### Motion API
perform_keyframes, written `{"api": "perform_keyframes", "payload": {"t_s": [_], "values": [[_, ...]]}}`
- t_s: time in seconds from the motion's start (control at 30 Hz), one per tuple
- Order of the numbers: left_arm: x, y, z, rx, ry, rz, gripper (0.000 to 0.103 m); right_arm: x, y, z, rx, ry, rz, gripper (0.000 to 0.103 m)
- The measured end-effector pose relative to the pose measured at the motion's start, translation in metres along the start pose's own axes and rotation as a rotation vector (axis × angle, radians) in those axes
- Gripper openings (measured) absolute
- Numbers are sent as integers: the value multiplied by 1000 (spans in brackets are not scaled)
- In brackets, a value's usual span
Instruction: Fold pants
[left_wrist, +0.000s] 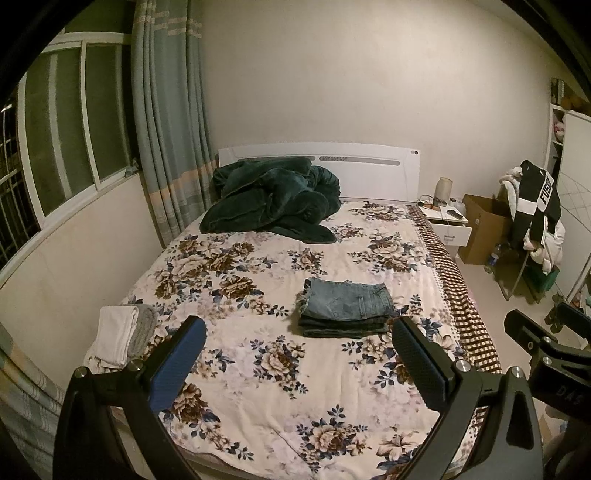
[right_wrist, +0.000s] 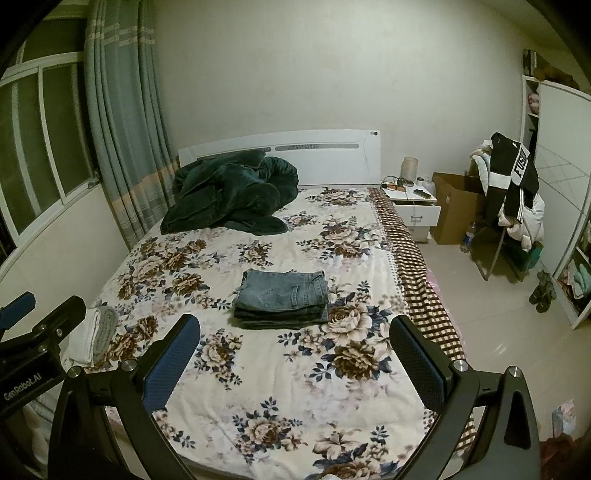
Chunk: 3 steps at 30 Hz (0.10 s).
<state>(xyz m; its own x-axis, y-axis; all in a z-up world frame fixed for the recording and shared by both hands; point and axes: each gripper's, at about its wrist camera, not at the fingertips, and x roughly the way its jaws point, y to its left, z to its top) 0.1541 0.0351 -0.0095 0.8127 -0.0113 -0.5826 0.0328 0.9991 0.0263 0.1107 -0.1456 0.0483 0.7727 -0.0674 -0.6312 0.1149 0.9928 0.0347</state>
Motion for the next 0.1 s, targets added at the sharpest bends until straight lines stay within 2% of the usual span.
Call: {"api": "perform_keyframes", "payload": {"t_s": [0.1], "values": [[0, 1, 0, -2, 1, -1, 103, -2, 2, -1, 0, 1, 0, 103]]}}
